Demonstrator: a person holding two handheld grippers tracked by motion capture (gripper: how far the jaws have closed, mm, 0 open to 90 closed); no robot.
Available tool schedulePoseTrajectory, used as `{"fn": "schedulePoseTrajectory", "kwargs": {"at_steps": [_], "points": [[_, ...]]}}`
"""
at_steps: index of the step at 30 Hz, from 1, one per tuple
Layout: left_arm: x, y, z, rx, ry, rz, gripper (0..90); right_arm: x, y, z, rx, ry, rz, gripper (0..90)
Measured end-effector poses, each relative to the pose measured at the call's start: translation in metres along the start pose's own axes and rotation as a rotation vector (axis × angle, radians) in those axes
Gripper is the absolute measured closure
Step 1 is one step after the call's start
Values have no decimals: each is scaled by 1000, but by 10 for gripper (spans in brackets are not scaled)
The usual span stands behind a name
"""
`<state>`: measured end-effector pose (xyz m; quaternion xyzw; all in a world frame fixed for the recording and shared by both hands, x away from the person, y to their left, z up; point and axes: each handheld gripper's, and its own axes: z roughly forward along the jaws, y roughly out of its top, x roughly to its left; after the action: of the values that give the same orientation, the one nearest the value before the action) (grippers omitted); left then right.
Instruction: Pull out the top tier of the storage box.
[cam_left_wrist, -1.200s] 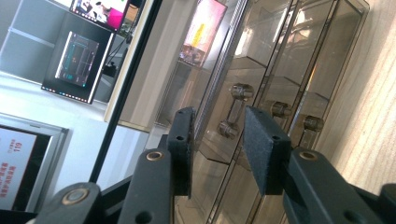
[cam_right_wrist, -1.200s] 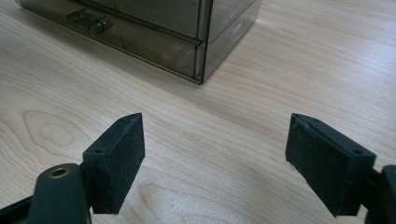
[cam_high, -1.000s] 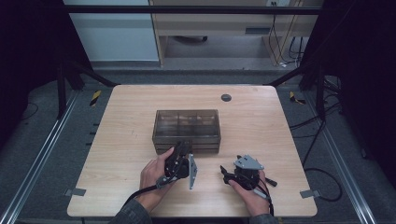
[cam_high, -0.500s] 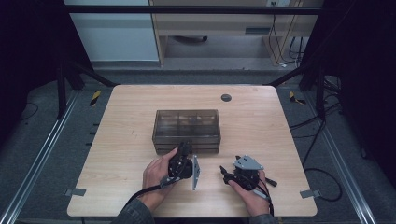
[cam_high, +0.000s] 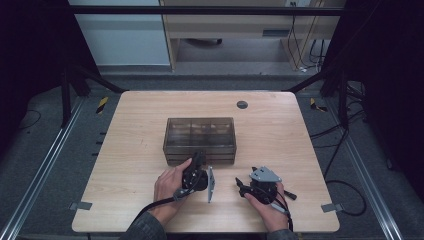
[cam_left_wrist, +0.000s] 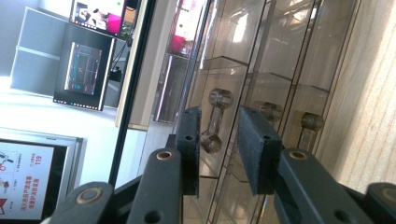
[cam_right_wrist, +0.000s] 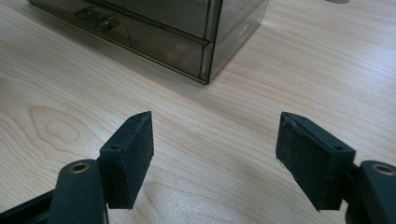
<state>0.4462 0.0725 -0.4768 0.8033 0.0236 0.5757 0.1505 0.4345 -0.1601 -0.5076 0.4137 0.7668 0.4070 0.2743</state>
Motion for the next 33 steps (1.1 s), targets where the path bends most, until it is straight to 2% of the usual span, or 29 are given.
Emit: {"fn": "schedulePoseTrajectory", "kwargs": {"at_steps": [8, 16, 21, 33], "points": [[-1, 0, 4, 3, 14, 14, 705, 0, 0, 0, 7, 4, 2, 326], [-5, 3, 6, 9, 44, 70, 711, 0, 0, 1, 10, 4, -10, 350], [-6, 3, 6, 18, 55, 87, 720, 0, 0, 1, 10, 8, -11, 361], [-8, 4, 6, 21, 61, 88, 726, 1, 0, 1, 11, 10, -16, 369]]}}
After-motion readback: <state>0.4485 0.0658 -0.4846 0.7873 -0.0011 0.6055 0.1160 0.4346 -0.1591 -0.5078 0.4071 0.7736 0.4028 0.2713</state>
